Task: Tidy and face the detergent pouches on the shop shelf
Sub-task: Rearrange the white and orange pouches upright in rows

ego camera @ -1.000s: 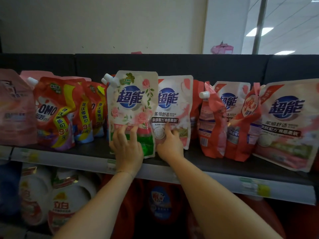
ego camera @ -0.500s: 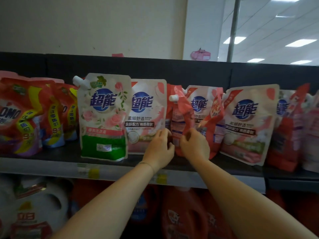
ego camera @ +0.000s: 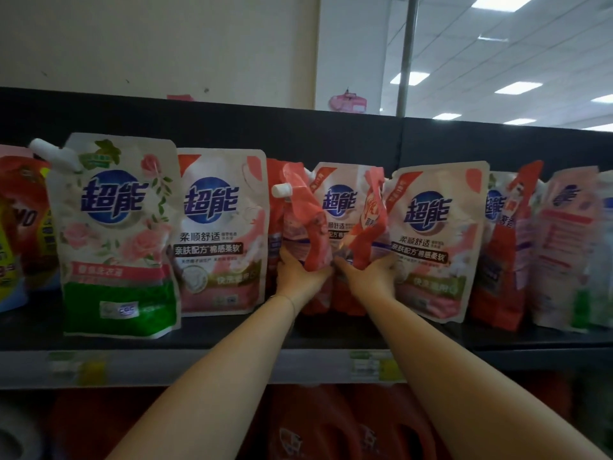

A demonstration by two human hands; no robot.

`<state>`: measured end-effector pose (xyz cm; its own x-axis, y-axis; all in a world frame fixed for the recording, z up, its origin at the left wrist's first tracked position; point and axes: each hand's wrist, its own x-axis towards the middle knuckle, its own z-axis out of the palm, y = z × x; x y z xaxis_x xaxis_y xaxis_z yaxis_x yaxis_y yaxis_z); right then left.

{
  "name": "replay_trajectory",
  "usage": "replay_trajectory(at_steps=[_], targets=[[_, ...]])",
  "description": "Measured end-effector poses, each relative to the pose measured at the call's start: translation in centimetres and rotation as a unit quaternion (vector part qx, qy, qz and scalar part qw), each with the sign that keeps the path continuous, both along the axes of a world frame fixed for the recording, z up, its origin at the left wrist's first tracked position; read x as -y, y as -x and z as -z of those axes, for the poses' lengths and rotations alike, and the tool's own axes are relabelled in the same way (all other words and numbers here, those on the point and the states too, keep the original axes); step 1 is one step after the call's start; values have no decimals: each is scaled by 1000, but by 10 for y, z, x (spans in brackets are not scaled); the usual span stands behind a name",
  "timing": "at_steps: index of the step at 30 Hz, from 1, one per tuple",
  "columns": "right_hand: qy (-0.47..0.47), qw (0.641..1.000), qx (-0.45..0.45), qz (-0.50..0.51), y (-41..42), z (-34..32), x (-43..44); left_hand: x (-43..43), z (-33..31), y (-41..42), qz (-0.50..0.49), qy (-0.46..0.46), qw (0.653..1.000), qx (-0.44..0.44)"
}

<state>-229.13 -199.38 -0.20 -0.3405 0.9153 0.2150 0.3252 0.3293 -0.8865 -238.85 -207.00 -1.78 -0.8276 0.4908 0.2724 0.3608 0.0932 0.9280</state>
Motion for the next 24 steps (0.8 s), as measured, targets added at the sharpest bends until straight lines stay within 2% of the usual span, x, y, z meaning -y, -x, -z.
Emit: replay_trajectory(at_steps=[2, 6, 13, 17, 24], targets=[[-31, 1000, -4, -4, -1, 1, -4, 3, -5, -2, -8, -13, 1000, -11], [-47, 995, -89, 7, -4, 7, -20, 5, -9, 1, -15, 22, 999, -28], [89, 973, -194, -90, -14, 5, -39, 14, -11, -1, -15, 35, 999, -39], [157, 952, -222, -139, -19, 2, -46, 32, -17, 8, 44, 13, 998, -31], [234, 938, -212, -146, -12, -3, -52, 77, -21, 22, 159, -8, 984, 78]])
